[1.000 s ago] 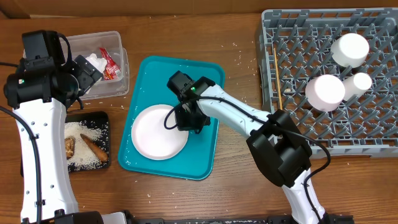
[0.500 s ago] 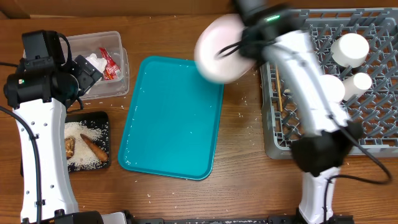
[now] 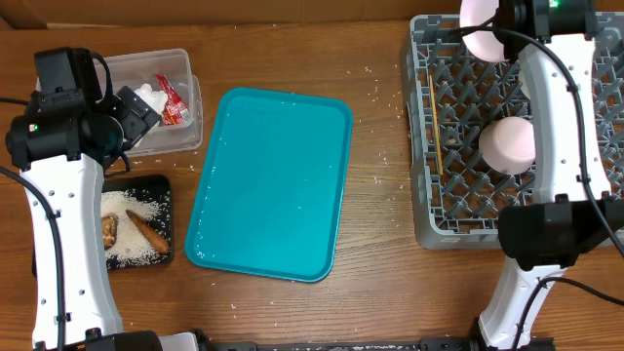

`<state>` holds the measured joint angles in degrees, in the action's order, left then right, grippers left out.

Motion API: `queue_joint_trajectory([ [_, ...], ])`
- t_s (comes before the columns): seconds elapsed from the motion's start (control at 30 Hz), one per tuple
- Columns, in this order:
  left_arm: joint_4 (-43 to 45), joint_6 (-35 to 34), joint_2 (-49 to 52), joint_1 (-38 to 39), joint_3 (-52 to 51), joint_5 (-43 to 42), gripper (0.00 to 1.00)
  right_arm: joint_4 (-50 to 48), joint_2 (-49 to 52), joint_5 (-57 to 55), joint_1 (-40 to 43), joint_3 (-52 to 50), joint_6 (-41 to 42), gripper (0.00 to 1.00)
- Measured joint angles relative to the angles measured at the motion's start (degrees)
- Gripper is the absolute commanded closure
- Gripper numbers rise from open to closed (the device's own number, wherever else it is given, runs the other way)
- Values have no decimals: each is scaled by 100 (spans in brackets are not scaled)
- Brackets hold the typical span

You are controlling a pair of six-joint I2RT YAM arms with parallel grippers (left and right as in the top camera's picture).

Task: Sort waste into correct bins and load items into the dishwasher
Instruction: 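Carry the white plate into the rack and stand it upright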

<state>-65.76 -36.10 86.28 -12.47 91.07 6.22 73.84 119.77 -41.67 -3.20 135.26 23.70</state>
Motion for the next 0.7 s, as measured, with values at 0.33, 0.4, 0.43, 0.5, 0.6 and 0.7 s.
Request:
queue_joint_trajectory([
  [0.33,0,0,0,0,0,0,0,-1506,76,-560,-31,-1622,-684,96],
  [0.4,-2,0,0,0,0,0,0,-1600,92,-621,-35,-1904,-721,96],
  [0.43,0,0,0,0,0,0,0,-1657,96,-649,-55,-2092,-739,96],
  [0.5,-2,-2,0,0,0,0,0,-1679,96,-660,-74,-2157,-745,96],
  [0.6,0,-2,0,0,0,0,0,-1679,96,-686,-181,-2201,-776,96],
  [0.7,-2,0,0,0,0,0,0,-1683,96,-800,-319,-2214,-800,96],
])
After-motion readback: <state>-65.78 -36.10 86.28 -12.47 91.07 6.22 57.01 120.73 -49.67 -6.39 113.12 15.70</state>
